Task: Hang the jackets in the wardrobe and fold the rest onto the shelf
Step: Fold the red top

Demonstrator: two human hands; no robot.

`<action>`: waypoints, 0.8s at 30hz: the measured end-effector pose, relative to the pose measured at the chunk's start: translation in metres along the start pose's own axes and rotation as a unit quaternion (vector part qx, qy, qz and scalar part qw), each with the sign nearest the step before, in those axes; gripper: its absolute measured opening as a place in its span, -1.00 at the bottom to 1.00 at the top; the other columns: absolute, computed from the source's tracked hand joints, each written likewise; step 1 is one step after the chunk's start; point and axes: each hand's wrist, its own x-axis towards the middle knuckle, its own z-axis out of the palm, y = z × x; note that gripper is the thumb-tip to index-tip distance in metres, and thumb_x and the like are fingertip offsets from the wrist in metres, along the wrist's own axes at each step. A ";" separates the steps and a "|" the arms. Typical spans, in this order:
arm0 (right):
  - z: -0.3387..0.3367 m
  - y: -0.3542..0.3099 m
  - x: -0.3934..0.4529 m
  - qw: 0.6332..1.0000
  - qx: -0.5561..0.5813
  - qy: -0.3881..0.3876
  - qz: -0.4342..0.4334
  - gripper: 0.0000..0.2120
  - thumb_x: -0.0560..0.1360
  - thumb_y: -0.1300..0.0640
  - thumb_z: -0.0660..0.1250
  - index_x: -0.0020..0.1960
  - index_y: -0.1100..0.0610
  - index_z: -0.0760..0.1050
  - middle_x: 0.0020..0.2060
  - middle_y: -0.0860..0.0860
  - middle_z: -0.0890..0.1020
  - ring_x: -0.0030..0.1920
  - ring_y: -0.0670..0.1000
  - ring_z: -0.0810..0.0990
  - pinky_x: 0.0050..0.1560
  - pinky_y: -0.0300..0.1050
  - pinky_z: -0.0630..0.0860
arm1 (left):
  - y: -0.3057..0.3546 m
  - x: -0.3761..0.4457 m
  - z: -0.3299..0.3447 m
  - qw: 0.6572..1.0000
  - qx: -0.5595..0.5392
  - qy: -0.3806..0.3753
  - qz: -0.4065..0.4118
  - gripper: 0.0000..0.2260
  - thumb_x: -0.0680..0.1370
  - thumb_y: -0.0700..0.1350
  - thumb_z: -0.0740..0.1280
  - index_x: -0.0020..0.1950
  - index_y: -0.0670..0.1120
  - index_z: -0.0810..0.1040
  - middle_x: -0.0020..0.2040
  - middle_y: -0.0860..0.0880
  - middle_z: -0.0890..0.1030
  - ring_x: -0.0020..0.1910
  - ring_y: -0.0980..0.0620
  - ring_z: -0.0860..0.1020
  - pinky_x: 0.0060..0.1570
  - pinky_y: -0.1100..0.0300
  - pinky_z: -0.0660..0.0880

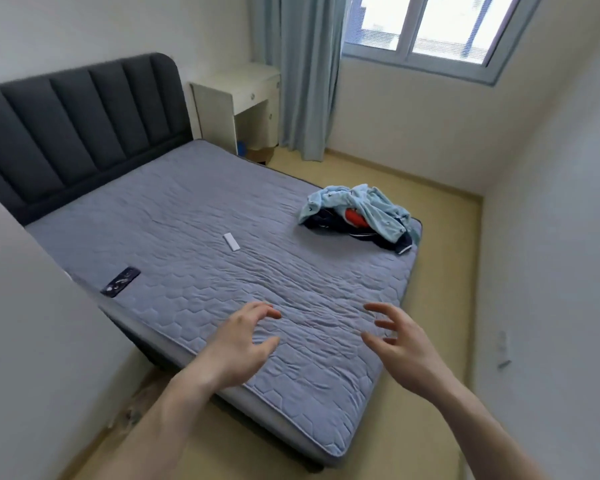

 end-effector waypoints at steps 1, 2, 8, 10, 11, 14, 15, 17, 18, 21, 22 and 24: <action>-0.008 0.006 0.002 1.000 0.004 0.010 0.008 -0.65 0.58 -0.03 0.45 0.30 -0.30 0.47 0.28 -0.31 0.52 0.27 -0.29 0.49 0.24 -0.16 0.56 | 0.007 0.014 0.004 1.000 0.001 -0.014 0.011 -0.70 0.58 -0.03 0.43 0.31 0.09 0.57 0.33 0.22 0.49 0.34 0.26 0.43 0.32 0.41 0.27; -0.017 0.013 0.004 1.000 0.008 0.021 0.013 -0.65 0.58 -0.02 0.45 0.30 -0.30 0.48 0.28 -0.31 0.52 0.28 -0.28 0.49 0.22 -0.16 0.57 | 0.013 0.029 0.009 0.999 0.000 -0.025 0.024 -0.70 0.58 -0.04 0.44 0.31 0.08 0.57 0.33 0.20 0.49 0.34 0.25 0.44 0.32 0.42 0.26; -0.076 0.059 0.035 0.996 0.011 0.066 0.054 -0.67 0.57 0.00 0.46 0.27 -0.28 0.50 0.24 -0.29 0.56 0.27 -0.25 0.52 0.24 -0.06 0.60 | 0.051 0.115 0.044 0.997 0.009 -0.056 0.053 -0.72 0.57 -0.03 0.44 0.28 0.12 0.58 0.30 0.25 0.48 0.24 0.34 0.43 0.14 0.62 0.21; -0.097 0.075 0.054 0.996 0.014 0.064 0.055 -0.66 0.57 0.00 0.45 0.29 -0.25 0.50 0.25 -0.28 0.55 0.28 -0.24 0.52 0.24 -0.06 0.60 | 0.065 0.143 0.058 0.997 0.013 -0.059 0.055 -0.72 0.57 0.00 0.43 0.28 0.16 0.57 0.30 0.29 0.46 0.25 0.33 0.44 0.15 0.57 0.24; -0.109 0.084 0.066 0.996 0.016 0.063 0.054 -0.66 0.57 0.00 0.46 0.29 -0.25 0.50 0.25 -0.28 0.55 0.28 -0.24 0.52 0.24 -0.07 0.59 | 0.072 0.157 0.066 0.997 0.013 -0.060 0.054 -0.72 0.57 0.02 0.42 0.28 0.17 0.56 0.30 0.31 0.45 0.26 0.33 0.44 0.17 0.54 0.26; -0.146 0.115 0.105 0.997 0.020 0.050 0.046 -0.66 0.57 0.00 0.46 0.28 -0.26 0.48 0.26 -0.28 0.54 0.28 -0.24 0.51 0.24 -0.10 0.59 | 0.094 0.200 0.096 0.998 0.011 -0.055 0.042 -0.72 0.58 0.05 0.41 0.28 0.20 0.54 0.30 0.35 0.43 0.28 0.33 0.44 0.26 0.38 0.35; -0.160 0.125 0.119 0.998 0.020 0.042 0.042 -0.66 0.58 0.00 0.45 0.29 -0.26 0.48 0.27 -0.28 0.54 0.28 -0.24 0.51 0.24 -0.10 0.58 | 0.103 0.214 0.107 0.998 0.010 -0.049 0.036 -0.72 0.57 0.05 0.41 0.27 0.21 0.54 0.30 0.36 0.43 0.28 0.34 0.44 0.26 0.37 0.35; -0.190 0.147 0.147 0.999 0.021 0.024 0.038 -0.66 0.58 -0.02 0.45 0.30 -0.25 0.48 0.27 -0.28 0.53 0.27 -0.25 0.51 0.22 -0.14 0.58 | 0.125 0.243 0.129 0.999 0.009 -0.040 0.020 -0.73 0.57 0.04 0.42 0.26 0.22 0.54 0.29 0.35 0.43 0.28 0.32 0.44 0.24 0.39 0.33; -0.205 0.157 0.160 0.999 0.020 0.015 0.037 -0.66 0.58 -0.02 0.44 0.30 -0.25 0.47 0.27 -0.29 0.52 0.27 -0.26 0.50 0.20 -0.17 0.57 | 0.136 0.256 0.139 0.999 0.007 -0.037 0.012 -0.72 0.57 0.03 0.42 0.27 0.21 0.54 0.30 0.33 0.44 0.28 0.30 0.45 0.24 0.38 0.33; -0.250 0.180 0.200 0.999 0.017 -0.005 0.035 -0.67 0.58 -0.03 0.44 0.28 -0.27 0.46 0.25 -0.31 0.52 0.26 -0.25 0.50 0.14 -0.23 0.55 | 0.170 0.294 0.164 1.000 0.003 -0.028 -0.008 -0.71 0.58 0.01 0.42 0.30 0.16 0.56 0.32 0.27 0.46 0.28 0.26 0.47 0.27 0.30 0.38; -0.264 0.187 0.213 0.999 0.014 -0.013 0.032 -0.67 0.58 -0.03 0.44 0.28 -0.28 0.47 0.25 -0.30 0.52 0.26 -0.26 0.50 0.13 -0.23 0.55 | 0.181 0.306 0.171 1.000 0.001 -0.022 -0.015 -0.72 0.58 0.02 0.41 0.30 0.16 0.55 0.31 0.26 0.46 0.27 0.25 0.47 0.27 0.29 0.40; -0.289 0.198 0.241 0.999 0.010 -0.021 0.031 -0.68 0.58 -0.04 0.43 0.29 -0.27 0.47 0.24 -0.30 0.52 0.25 -0.26 0.50 0.13 -0.20 0.55 | 0.196 0.327 0.182 0.999 0.000 -0.013 -0.031 -0.72 0.59 0.01 0.41 0.30 0.15 0.55 0.29 0.25 0.47 0.26 0.23 0.48 0.24 0.29 0.41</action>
